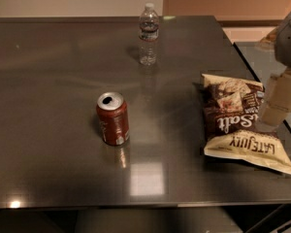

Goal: Knock water bottle over

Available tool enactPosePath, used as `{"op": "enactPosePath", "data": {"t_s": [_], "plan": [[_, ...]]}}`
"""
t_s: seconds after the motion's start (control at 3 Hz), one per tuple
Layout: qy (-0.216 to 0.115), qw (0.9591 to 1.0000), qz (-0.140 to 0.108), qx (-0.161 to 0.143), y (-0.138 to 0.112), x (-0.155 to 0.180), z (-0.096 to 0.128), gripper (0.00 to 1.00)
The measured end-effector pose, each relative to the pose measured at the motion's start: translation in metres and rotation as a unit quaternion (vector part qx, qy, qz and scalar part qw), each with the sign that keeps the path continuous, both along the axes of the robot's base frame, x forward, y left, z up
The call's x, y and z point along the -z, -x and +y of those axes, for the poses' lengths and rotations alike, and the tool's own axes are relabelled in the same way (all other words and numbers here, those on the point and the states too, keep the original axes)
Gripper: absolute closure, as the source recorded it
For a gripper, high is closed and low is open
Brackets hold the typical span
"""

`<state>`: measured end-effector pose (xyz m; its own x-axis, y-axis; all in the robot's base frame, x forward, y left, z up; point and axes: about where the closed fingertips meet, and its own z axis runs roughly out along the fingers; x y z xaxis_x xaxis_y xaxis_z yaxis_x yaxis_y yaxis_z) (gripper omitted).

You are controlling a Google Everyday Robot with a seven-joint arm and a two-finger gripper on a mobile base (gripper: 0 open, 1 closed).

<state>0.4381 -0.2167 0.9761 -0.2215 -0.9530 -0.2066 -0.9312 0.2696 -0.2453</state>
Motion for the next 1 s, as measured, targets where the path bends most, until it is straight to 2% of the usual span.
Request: {"op": "enactPosePath", "data": {"t_s": [0.33, 0.67, 1.0], "plan": [[-0.002, 1.0000, -0.005, 0.003, -0.005, -0.002, 0.001, 0.00], [-0.021, 0.9996, -0.012, 0.012, -0.031, -0.004, 0.000, 0.00], [-0.058, 0.9976, -0.027, 0.026, -0.081, -0.007, 0.001, 0.00]]}}
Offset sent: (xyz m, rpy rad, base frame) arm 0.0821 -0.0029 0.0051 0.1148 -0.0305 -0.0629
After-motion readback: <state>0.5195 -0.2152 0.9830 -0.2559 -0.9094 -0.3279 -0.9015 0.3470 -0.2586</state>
